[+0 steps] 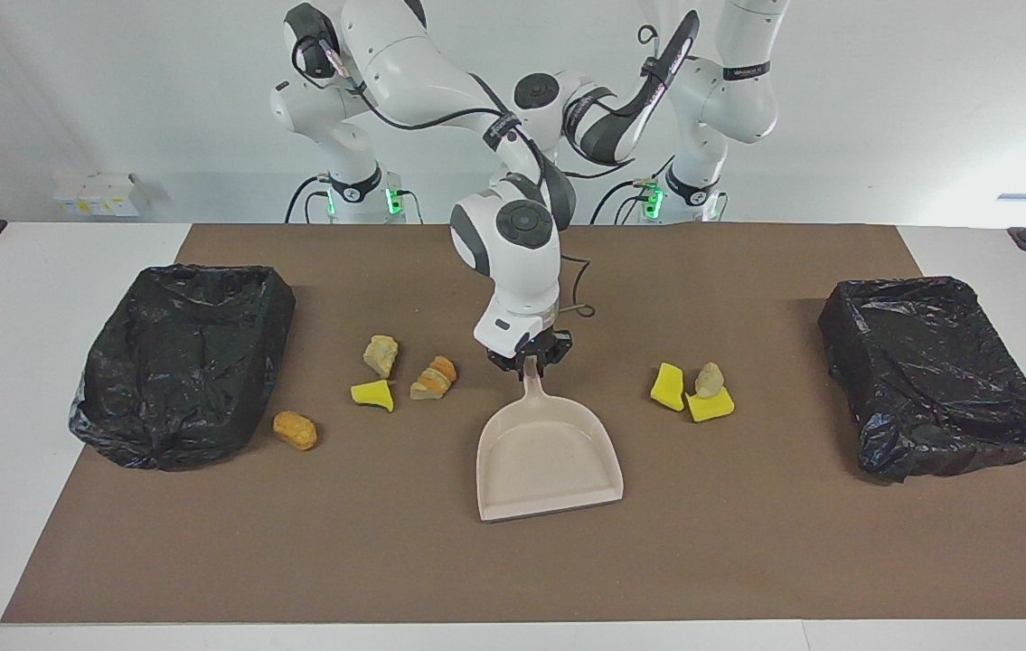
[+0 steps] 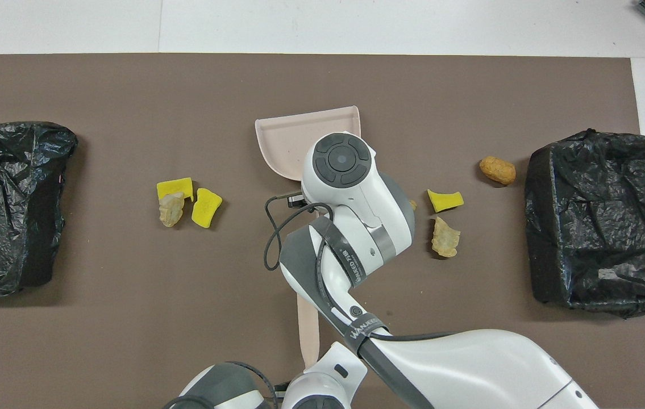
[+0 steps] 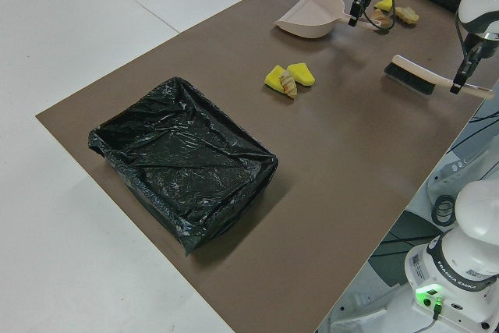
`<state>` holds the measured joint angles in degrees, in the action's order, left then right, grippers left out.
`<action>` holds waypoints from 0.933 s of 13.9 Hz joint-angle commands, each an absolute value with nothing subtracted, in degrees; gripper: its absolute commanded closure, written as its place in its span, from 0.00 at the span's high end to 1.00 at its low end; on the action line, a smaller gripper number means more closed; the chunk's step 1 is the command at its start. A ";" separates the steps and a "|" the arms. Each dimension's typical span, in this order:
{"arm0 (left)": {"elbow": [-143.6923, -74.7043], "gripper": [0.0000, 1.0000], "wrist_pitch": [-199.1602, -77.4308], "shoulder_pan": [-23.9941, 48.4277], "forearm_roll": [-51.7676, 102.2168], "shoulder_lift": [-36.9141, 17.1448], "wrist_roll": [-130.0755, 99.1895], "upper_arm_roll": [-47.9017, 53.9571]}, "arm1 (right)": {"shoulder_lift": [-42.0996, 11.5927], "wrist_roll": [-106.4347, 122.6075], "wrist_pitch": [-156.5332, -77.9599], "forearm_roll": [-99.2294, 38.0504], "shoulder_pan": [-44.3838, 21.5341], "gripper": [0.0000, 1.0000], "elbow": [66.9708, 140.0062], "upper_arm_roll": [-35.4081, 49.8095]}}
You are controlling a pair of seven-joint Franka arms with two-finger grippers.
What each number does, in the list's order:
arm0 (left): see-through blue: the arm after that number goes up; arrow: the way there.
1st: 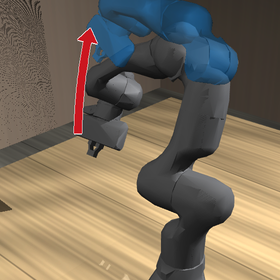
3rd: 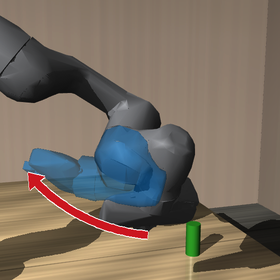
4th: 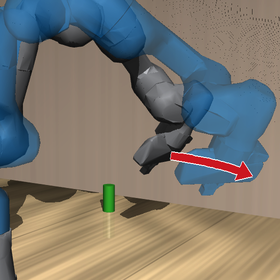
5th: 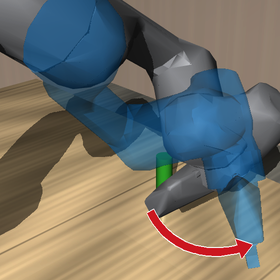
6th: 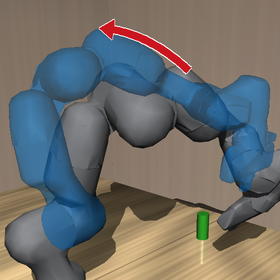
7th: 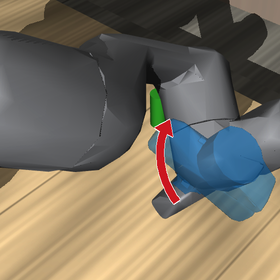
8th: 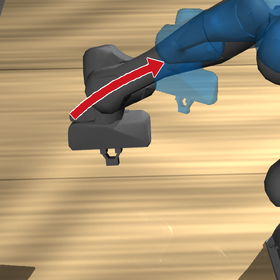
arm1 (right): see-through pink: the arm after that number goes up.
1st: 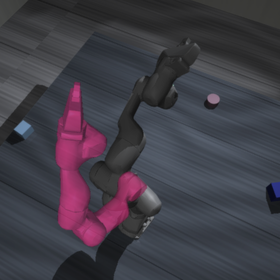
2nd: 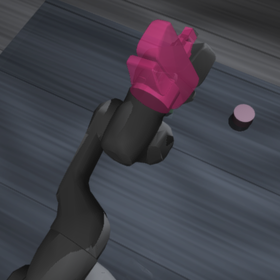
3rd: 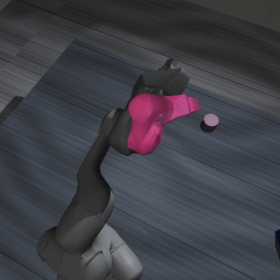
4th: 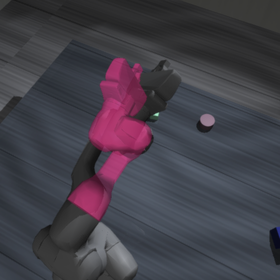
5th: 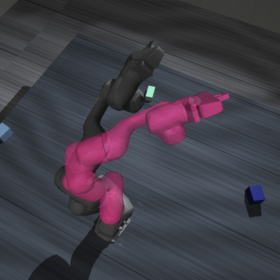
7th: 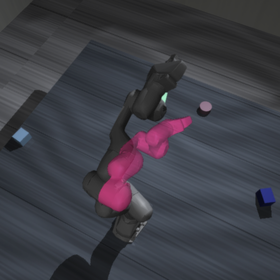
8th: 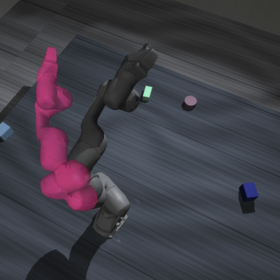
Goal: Sweep and dump trash in bin
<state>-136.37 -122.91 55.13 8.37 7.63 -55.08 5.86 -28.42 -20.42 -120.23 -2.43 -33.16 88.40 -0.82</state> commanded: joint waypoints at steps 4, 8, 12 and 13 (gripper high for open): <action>-136.76 0.00 -110.24 48.98 9.14 14.76 -48.79 4.66 | -22.77 6.54 -113.75 -3.69 -27.70 0.00 89.30 -0.44; -136.58 0.00 -102.59 35.99 9.05 22.21 -39.49 4.57 | -19.78 24.31 -105.48 -3.17 -24.17 0.00 91.13 -0.53; -132.37 0.00 -98.09 19.99 8.35 20.40 -26.93 4.57 | -15.83 32.43 -106.17 1.38 -24.34 0.00 98.69 -0.62; -132.10 0.00 -98.87 16.12 8.26 19.43 -22.20 4.57 | -15.04 33.04 -106.26 3.93 -25.04 0.00 99.75 -0.53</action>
<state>-134.17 -99.85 22.92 8.21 21.70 -28.77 3.78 -18.98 30.77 -104.92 0.34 -24.47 94.58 -1.01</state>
